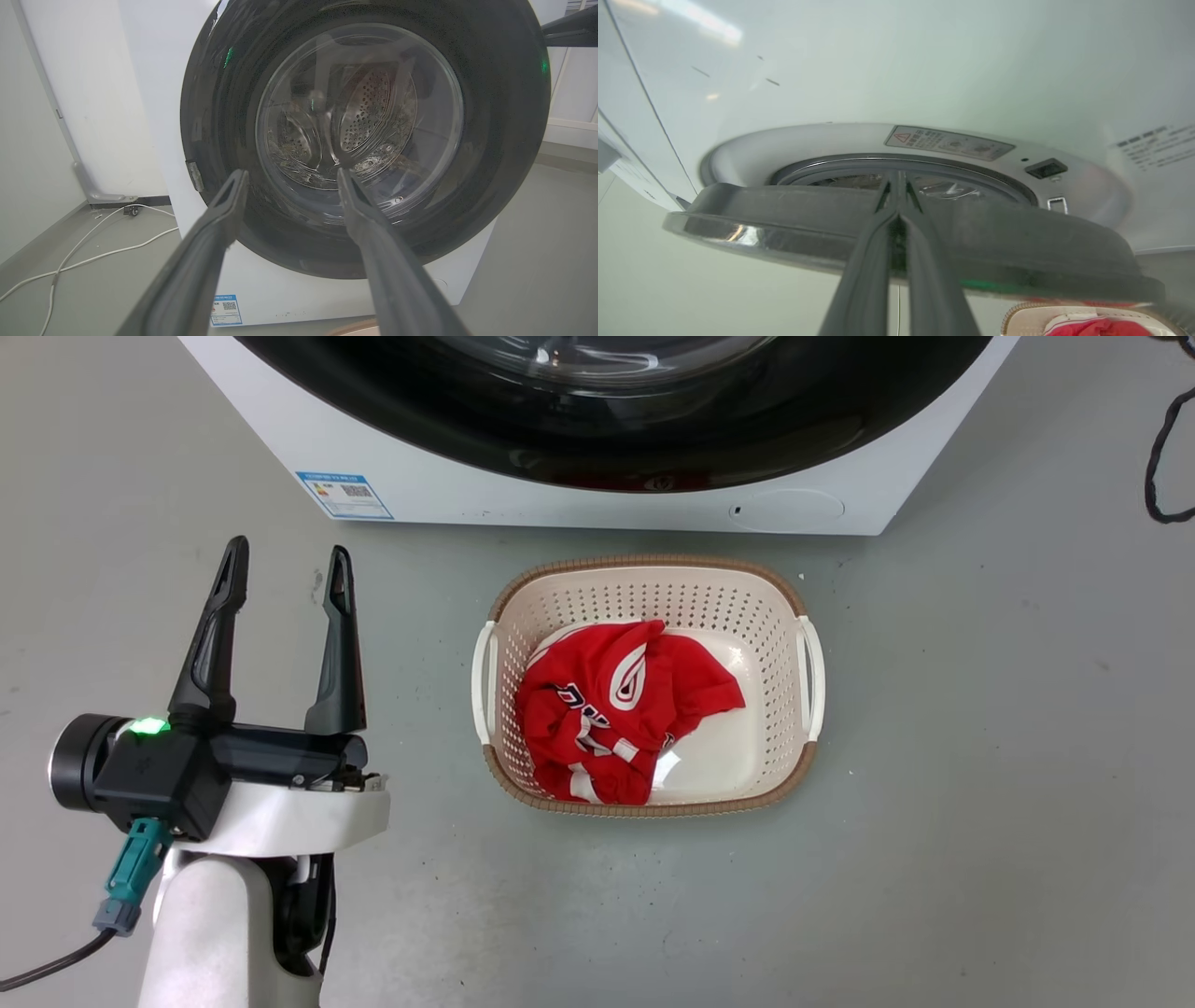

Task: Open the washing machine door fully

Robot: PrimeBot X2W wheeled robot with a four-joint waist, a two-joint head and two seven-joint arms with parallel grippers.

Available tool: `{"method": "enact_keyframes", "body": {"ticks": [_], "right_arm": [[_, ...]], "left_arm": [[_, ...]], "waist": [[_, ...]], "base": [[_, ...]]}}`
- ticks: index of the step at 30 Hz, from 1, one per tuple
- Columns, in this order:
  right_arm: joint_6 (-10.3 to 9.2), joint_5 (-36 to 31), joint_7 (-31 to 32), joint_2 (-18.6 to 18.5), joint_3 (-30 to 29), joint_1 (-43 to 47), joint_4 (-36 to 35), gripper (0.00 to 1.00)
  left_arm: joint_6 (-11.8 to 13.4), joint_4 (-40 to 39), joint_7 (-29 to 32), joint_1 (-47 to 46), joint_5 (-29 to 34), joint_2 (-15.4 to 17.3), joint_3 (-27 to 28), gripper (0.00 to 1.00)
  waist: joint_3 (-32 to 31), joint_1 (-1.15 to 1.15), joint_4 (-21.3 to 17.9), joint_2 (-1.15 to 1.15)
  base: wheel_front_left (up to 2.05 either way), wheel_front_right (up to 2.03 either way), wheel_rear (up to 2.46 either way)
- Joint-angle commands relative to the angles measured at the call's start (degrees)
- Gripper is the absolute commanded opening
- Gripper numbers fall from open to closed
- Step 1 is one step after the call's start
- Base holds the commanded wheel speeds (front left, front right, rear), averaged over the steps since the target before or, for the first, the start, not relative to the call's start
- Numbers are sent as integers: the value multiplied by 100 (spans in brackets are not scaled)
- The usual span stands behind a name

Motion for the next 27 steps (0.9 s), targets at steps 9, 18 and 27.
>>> {"method": "enact_keyframes", "body": {"ticks": [9, 18, 27], "right_arm": [[-1, 205, 997, 172, -50, 214, 60, 0], [-1, 698, 2360, 5, -266, 1066, -927, 0], [-1, 1115, 3182, 72, -296, 2305, -2070, 0]], "left_arm": [[-11, 43, -13, -28, 35, 29, -73, 100], [-7, 118, -13, 175, 71, 25, -57, 100], [-7, 275, -13, 464, 140, -20, -40, 100]], "waist": [[-84, -1, -69, 0], [-401, -1, -215, 0], [-931, -1, -330, 0]], "base": [[0, 0, 0], [0, 0, 0], [0, 0, 0]]}}
